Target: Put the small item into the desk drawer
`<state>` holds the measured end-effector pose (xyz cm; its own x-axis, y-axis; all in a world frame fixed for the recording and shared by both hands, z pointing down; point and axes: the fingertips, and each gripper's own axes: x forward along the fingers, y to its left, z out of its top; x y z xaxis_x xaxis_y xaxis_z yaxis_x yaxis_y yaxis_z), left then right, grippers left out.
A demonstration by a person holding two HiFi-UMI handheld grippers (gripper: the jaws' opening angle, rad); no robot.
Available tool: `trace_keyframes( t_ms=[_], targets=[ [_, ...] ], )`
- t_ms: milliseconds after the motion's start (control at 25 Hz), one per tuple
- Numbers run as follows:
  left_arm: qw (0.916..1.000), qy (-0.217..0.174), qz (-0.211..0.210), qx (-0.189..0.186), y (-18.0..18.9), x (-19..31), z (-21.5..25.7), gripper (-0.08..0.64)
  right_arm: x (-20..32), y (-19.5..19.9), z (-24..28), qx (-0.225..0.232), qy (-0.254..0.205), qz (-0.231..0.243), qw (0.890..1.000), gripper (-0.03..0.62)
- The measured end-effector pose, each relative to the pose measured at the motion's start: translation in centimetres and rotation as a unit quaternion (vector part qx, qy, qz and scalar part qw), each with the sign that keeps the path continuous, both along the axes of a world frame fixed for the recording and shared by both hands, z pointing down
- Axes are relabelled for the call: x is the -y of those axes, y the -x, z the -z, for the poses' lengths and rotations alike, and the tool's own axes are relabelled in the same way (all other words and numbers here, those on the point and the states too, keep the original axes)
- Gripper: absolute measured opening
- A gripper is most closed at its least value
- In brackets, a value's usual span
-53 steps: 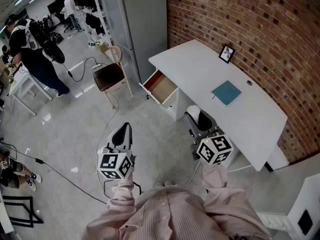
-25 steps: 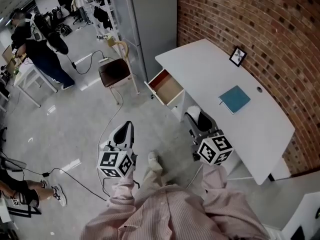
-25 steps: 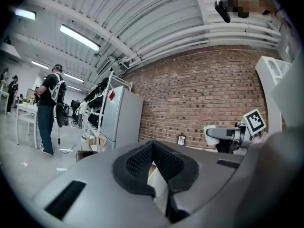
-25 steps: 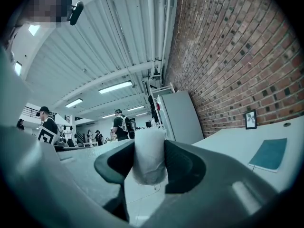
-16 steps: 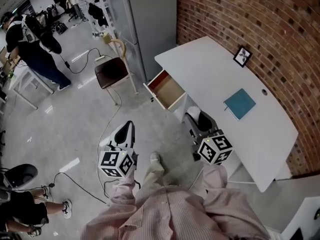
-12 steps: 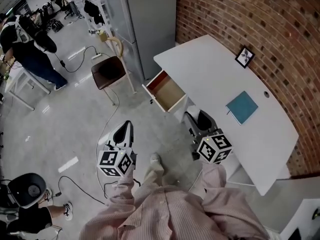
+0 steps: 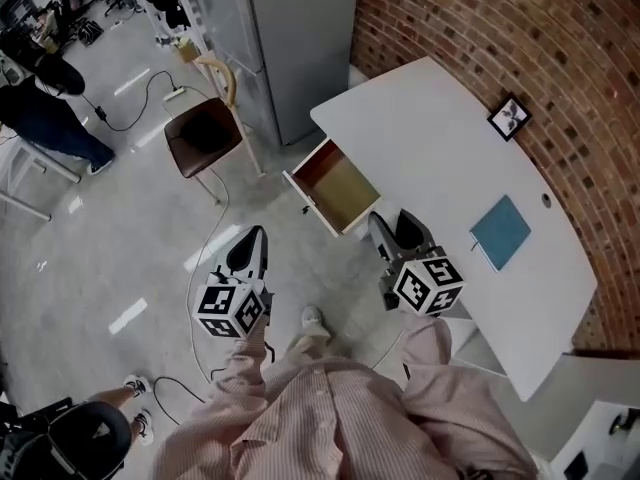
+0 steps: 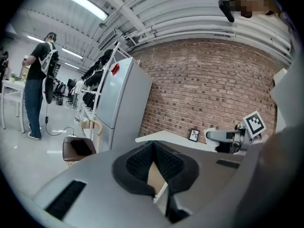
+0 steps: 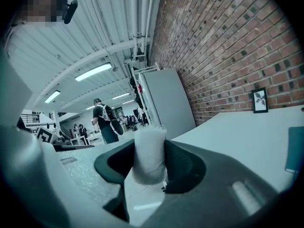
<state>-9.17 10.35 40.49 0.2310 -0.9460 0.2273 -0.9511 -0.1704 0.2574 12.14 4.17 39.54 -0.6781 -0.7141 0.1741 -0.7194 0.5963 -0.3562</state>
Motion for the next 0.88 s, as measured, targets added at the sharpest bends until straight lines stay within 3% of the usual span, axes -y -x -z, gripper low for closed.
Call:
trace_keyframes(
  t_ms=[400,880],
  targets=[
    [0.9992,0.026,-0.016,-0.024,5.3,7.8,-2.4,0.002,8.2,5.8,-2.3,-0.035,0.018,-0.004,0.999,0.178],
    [0.9941,0.074,-0.02,-0.077,5.9,12.8,-7.1,0.001,13.7,9.3,-8.6,-0.106,0.055,0.01,0.993,0.178]
  ],
)
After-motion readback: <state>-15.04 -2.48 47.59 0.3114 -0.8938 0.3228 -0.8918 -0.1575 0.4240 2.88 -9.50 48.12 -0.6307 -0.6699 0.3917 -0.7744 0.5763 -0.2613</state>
